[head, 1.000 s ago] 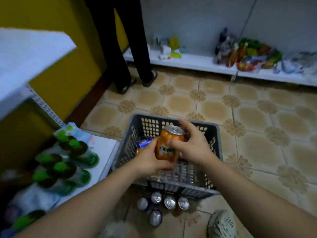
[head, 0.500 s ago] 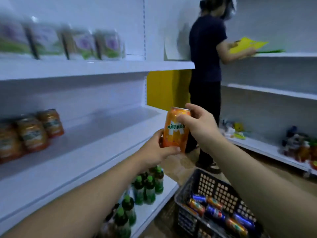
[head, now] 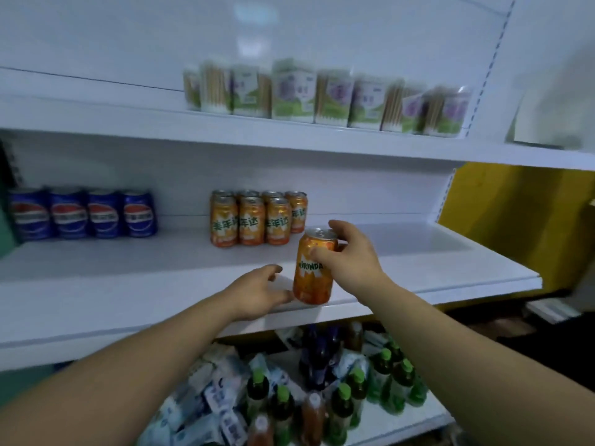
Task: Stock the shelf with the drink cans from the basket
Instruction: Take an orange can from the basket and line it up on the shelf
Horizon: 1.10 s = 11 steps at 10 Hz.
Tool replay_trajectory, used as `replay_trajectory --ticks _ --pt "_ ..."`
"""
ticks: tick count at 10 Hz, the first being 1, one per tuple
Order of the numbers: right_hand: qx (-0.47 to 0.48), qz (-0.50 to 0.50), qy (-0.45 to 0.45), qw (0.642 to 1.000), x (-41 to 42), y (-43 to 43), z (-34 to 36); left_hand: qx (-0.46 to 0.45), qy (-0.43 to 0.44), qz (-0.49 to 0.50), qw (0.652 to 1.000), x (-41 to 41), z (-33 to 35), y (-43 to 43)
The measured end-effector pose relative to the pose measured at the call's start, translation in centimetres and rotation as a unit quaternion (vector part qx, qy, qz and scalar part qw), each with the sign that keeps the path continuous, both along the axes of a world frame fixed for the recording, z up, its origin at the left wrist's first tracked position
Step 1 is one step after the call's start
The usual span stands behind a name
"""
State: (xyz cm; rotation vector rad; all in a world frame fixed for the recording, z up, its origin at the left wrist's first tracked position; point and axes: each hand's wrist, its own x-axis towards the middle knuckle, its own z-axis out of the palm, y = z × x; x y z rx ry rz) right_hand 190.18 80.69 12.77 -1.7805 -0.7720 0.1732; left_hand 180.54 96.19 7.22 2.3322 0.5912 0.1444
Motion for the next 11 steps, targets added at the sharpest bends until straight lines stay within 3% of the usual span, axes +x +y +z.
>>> replay_trajectory --ticks 1,2,3,4,5,6,8,9,11 --pt "-0.001 0.020 0.013 1.000 0.9 2.2 -0.9 0.166 0.090 0.044 0.981 -1.2 -1.4 3.5" --pt "0.006 0.034 0.020 0.999 2.2 3.6 -1.9 0.201 0.171 0.064 0.963 -1.4 -2.2 5.0" --pt "-0.007 0.040 -0.001 0.999 3.6 4.7 -2.6 0.195 0.193 0.092 0.957 -0.8 -2.7 5.2" --pt "-0.103 0.002 -0.191 0.976 5.5 5.6 -3.4 0.198 0.191 0.104 0.956 -0.7 -3.0 5.3" --pt "-0.166 -0.011 -0.268 0.949 6.9 6.1 -3.8 0.208 0.189 0.106 0.954 -0.8 -3.2 5.3" --pt "-0.170 -0.020 -0.209 0.963 7.4 7.1 -3.9 0.216 0.183 0.105 0.953 -0.7 -3.2 5.2" --pt "-0.110 -0.016 -0.188 0.976 9.2 7.7 -3.3 0.209 0.164 0.112 0.958 -0.9 -3.5 5.3" --pt "-0.144 -0.049 -0.230 0.961 10.3 7.6 -3.3 0.209 0.161 0.114 0.958 -0.8 -3.5 5.4" --pt "-0.146 -0.023 -0.222 0.964 11.0 8.6 -3.7 0.206 0.163 0.113 0.958 -0.8 -3.4 5.3"
